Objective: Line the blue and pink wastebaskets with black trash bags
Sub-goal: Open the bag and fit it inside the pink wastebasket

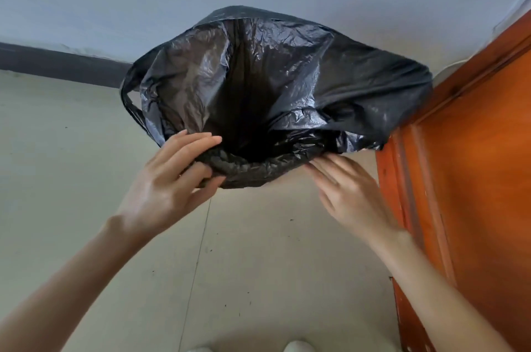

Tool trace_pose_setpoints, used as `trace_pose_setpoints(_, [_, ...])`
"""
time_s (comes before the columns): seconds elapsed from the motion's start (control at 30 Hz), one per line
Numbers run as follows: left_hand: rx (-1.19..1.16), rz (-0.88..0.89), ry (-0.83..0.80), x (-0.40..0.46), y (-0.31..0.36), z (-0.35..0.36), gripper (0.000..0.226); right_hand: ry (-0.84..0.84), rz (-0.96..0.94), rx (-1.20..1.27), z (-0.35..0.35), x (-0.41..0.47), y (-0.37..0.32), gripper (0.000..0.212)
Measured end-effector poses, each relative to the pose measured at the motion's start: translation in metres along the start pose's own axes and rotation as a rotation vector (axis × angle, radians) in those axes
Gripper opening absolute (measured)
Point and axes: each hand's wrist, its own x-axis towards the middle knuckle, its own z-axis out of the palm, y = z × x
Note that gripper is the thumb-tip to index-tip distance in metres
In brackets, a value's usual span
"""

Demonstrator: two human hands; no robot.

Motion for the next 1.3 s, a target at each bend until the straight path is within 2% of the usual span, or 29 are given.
trace_pose_setpoints(0.07, [0.017,0.012,0.012,0.012,0.017,0.007,0.022,-0.091,-0.005,-0.007,0.008,-0.006,-0.002,0.044])
trace_pose_setpoints(0.13, [0.020,0.034,-0.015,0.031,0.035,0.020,0.032,-0.108,-0.002,0.022,0.008,-0.008,-0.006,0.040])
trace_pose_setpoints(0.23, [0.031,0.060,-0.102,0.056,0.051,0.040,0.035,0.083,0.015,0.078,-0.007,-0.005,-0.012,0.024])
trace_pose_setpoints(0.37, [0.004,0.056,-0.194,0.060,0.049,0.046,0.029,0.347,-0.016,-0.030,-0.035,0.011,-0.012,0.029])
trace_pose_setpoints(0.43, [-0.038,0.080,-0.227,0.057,0.044,0.039,0.029,0.303,-0.018,-0.132,-0.040,0.020,-0.005,0.043])
trace_pose_setpoints(0.5, [-0.094,0.101,-0.261,0.053,0.036,0.030,0.030,0.172,0.011,-0.195,-0.039,0.026,0.003,0.054])
trace_pose_setpoints(0.67, [-0.116,0.077,-0.332,0.036,0.005,0.005,0.034,-0.112,0.123,-0.207,-0.022,0.028,0.022,0.067])
trace_pose_setpoints(0.73, [-0.106,0.057,-0.333,0.027,-0.007,-0.006,0.033,-0.092,0.128,-0.180,-0.019,0.026,0.024,0.065])
trace_pose_setpoints(0.87, [-0.059,0.034,-0.319,0.020,-0.021,-0.020,0.019,0.122,0.082,-0.170,-0.015,0.027,0.015,0.047])
trace_pose_setpoints(0.93, [-0.054,0.005,-0.312,0.023,-0.021,-0.022,0.021,0.174,0.061,-0.162,-0.013,0.028,0.011,0.041])
trace_pose_setpoints(1.1, [-0.093,0.001,-0.275,0.053,0.014,0.000,0.044,0.142,0.087,-0.144,-0.009,0.026,0.005,0.037])
trace_pose_setpoints(1.17, [-0.072,0.012,-0.300,0.064,0.029,0.015,0.046,0.112,0.091,-0.137,-0.012,0.024,0.004,0.039])
trace_pose_setpoints(1.23, [-0.076,0.003,-0.327,0.069,0.036,0.025,0.041,0.122,0.093,-0.035,-0.015,0.021,0.002,0.042])
trace_pose_setpoints(1.3, [-0.100,-0.017,-0.336,0.067,0.038,0.029,0.035,0.191,0.218,0.233,-0.017,0.018,-0.001,0.043])
